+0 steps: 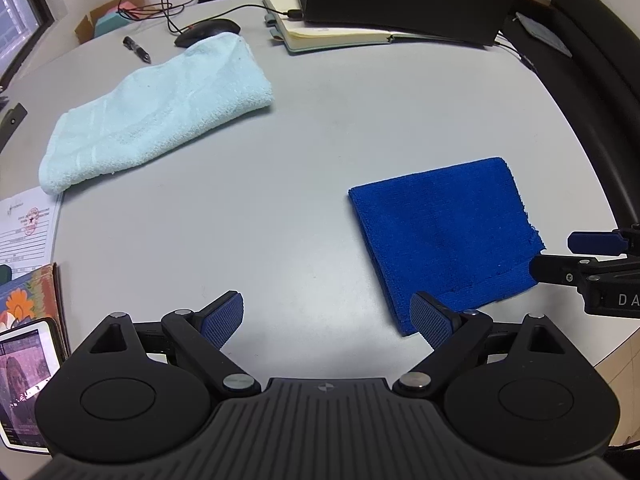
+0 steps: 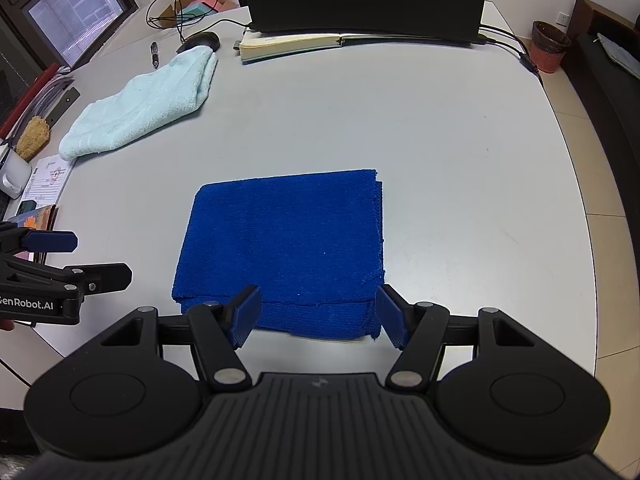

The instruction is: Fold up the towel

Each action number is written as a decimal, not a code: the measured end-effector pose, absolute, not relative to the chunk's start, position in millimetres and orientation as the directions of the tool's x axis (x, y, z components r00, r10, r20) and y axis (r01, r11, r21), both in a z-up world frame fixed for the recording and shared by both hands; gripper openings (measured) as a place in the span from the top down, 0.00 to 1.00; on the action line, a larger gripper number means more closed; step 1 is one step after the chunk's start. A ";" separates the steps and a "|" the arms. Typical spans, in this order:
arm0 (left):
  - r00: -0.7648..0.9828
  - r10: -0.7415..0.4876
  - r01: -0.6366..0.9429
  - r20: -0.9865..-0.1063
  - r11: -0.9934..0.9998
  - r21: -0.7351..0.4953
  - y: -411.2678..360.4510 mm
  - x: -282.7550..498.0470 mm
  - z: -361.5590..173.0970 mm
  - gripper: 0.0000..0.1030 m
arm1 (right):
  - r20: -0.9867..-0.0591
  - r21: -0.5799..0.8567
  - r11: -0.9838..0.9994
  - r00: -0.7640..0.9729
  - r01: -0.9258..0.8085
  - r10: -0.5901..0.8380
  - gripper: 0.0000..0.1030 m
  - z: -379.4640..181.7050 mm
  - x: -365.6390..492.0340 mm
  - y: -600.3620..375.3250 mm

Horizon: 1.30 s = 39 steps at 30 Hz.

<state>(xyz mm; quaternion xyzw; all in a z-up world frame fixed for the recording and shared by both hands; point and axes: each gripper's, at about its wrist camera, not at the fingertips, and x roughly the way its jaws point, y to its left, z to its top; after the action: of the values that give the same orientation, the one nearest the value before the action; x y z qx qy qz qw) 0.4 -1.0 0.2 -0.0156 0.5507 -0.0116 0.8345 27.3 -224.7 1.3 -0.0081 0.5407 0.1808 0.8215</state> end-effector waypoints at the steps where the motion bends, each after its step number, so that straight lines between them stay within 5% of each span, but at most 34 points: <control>1: 0.394 -0.037 0.003 -0.919 0.999 -0.039 -1.7 0.6 0.2 0.11 | -0.891 0.183 0.934 0.350 -0.306 0.290 0.38 2.0 27.8 -223.7; 39: 0.392 -0.026 0.052 -0.919 0.999 -0.006 -12.1 13.4 -2.5 0.11 | -0.897 0.188 0.939 0.340 -0.287 0.283 0.38 -7.4 33.3 -233.7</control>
<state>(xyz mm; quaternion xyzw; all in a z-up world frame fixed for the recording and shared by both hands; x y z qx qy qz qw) 13.4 -12.1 -2.5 0.0119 0.5507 -0.0234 0.8343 33.3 -233.7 -7.4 -0.0016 0.5473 0.1741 0.8187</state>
